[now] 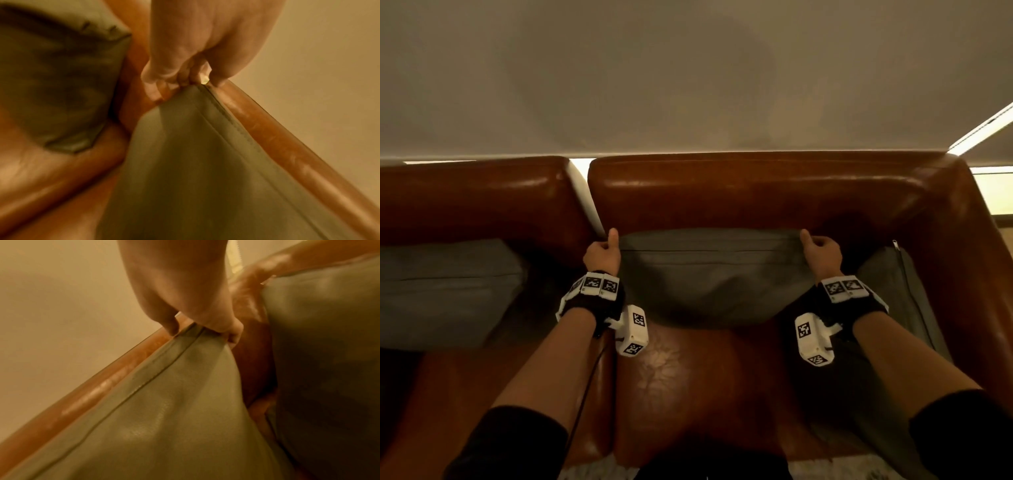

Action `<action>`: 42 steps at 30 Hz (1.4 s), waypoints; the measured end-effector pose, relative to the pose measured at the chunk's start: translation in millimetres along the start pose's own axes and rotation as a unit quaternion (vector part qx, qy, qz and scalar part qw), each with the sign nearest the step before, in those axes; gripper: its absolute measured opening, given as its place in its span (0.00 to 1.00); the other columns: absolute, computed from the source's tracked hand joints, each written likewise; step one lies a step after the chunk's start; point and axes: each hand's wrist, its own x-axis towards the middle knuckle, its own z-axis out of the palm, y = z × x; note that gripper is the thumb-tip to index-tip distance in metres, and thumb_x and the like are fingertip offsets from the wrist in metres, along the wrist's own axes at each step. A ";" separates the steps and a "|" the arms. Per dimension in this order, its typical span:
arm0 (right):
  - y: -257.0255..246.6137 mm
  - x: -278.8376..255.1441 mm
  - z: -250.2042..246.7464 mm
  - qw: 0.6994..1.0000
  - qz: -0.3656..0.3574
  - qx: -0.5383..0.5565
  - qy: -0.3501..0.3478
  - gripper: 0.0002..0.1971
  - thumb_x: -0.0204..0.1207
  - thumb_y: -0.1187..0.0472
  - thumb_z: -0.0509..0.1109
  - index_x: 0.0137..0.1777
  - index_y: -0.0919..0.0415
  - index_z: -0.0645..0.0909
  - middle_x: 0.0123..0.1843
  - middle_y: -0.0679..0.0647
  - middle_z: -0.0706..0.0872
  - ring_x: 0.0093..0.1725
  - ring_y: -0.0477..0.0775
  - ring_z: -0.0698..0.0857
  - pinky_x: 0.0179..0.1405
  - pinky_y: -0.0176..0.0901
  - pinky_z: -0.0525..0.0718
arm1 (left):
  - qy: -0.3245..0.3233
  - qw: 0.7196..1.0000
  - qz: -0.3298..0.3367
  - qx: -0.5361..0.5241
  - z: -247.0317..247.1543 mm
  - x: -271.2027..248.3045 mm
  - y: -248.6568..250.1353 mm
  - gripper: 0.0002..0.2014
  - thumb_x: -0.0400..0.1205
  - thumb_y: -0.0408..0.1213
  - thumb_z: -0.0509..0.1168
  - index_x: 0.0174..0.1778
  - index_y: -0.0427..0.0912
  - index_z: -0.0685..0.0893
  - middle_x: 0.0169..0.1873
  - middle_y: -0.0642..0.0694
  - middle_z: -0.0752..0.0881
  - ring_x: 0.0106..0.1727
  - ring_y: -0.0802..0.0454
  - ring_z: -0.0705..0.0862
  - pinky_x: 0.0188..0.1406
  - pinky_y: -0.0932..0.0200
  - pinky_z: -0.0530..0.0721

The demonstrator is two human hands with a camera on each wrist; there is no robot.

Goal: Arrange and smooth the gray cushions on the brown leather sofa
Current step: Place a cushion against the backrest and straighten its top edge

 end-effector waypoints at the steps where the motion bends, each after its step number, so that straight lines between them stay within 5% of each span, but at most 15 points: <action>1: -1.3 0.2 -0.8 1.000 -0.009 -0.002 0.000 0.24 0.82 0.50 0.65 0.69 0.69 0.77 0.65 0.64 0.82 0.67 0.64 0.80 0.63 0.50 0.77 | 0.000 1.000 0.013 0.009 -2.3 -0.7 -0.6 0.24 0.87 0.46 0.55 0.63 0.27 0.80 0.63 0.30 0.81 0.67 0.33 0.77 0.65 0.47 0.72; 6: -9.2 4.8 -10.5 0.998 0.007 0.065 -0.016 0.12 0.78 0.51 0.70 0.50 0.61 0.84 0.56 0.63 0.87 0.58 0.64 0.85 0.63 0.60 0.83 | 0.018 0.996 0.069 -0.047 -11.5 4.8 -5.8 0.18 0.85 0.42 0.59 0.58 0.30 0.82 0.58 0.31 0.84 0.61 0.36 0.80 0.62 0.48 0.75; 12: -2.8 -2.9 -11.5 0.997 -0.020 -0.073 0.032 0.26 0.81 0.48 0.65 0.70 0.69 0.75 0.72 0.65 0.76 0.69 0.64 0.77 0.66 0.50 0.74 | -0.040 0.992 -0.012 -0.116 -11.9 4.9 -31.1 0.23 0.80 0.51 0.65 0.64 0.38 0.80 0.60 0.38 0.84 0.63 0.40 0.82 0.68 0.43 0.78; 16: 21.0 -12.3 -19.8 0.997 -0.018 -0.073 0.008 0.28 0.76 0.46 0.71 0.60 0.73 0.83 0.58 0.65 0.86 0.59 0.64 0.84 0.61 0.50 0.80 | 0.010 0.997 0.069 -0.012 -11.3 -11.1 -49.9 0.23 0.79 0.39 0.69 0.66 0.30 0.78 0.60 0.32 0.84 0.62 0.38 0.82 0.65 0.51 0.76; 22: 16.3 -5.0 -30.8 0.998 -0.037 0.041 0.002 0.21 0.73 0.52 0.76 0.58 0.68 0.84 0.56 0.64 0.87 0.55 0.58 0.85 0.61 0.55 0.84 | 0.057 0.988 0.139 -0.014 -24.4 -2.5 -34.5 0.13 0.79 0.32 0.69 0.56 0.29 0.86 0.54 0.32 0.88 0.57 0.38 0.86 0.61 0.55 0.78; 27: 32.7 -7.1 -30.6 0.989 0.033 0.096 -0.106 0.24 0.77 0.54 0.71 0.67 0.69 0.77 0.62 0.60 0.83 0.59 0.55 0.82 0.48 0.44 0.82 | -0.008 0.998 0.060 0.018 -27.7 4.3 -48.2 0.22 0.79 0.39 0.69 0.68 0.32 0.78 0.61 0.32 0.84 0.64 0.37 0.82 0.70 0.47 0.76; 29: 48.5 -10.2 -25.9 0.991 0.034 0.021 -0.127 0.21 0.76 0.52 0.72 0.62 0.67 0.80 0.59 0.61 0.85 0.56 0.57 0.83 0.46 0.47 0.81 | -0.026 0.993 0.072 0.090 -24.0 -1.4 -59.0 0.22 0.80 0.38 0.69 0.66 0.28 0.80 0.62 0.31 0.84 0.66 0.36 0.80 0.69 0.51 0.73; 33: 63.6 0.7 -21.9 0.995 -0.055 -0.061 -0.056 0.21 0.72 0.48 0.75 0.51 0.69 0.85 0.52 0.67 0.89 0.54 0.66 0.87 0.59 0.66 0.83 | 0.019 0.990 0.111 0.081 -18.1 -7.2 -60.7 0.17 0.79 0.34 0.69 0.60 0.26 0.83 0.58 0.29 0.85 0.63 0.35 0.81 0.68 0.50 0.73; 39: 48.5 5.8 -19.4 0.995 -0.058 -0.070 -0.040 0.22 0.73 0.49 0.74 0.55 0.69 0.84 0.54 0.67 0.88 0.57 0.67 0.85 0.63 0.62 0.82 | 0.046 0.994 0.084 0.049 -7.3 1.3 -52.2 0.16 0.80 0.32 0.68 0.60 0.25 0.82 0.58 0.28 0.84 0.63 0.35 0.81 0.66 0.51 0.73; 42: 46.8 -18.0 -2.6 0.988 -0.084 -0.083 0.102 0.25 0.77 0.54 0.71 0.68 0.68 0.75 0.69 0.68 0.76 0.68 0.69 0.76 0.69 0.56 0.73 | 0.083 0.988 0.131 0.013 12.6 -14.1 -59.0 0.24 0.82 0.34 0.64 0.73 0.31 0.70 0.71 0.30 0.73 0.72 0.35 0.72 0.74 0.46 0.68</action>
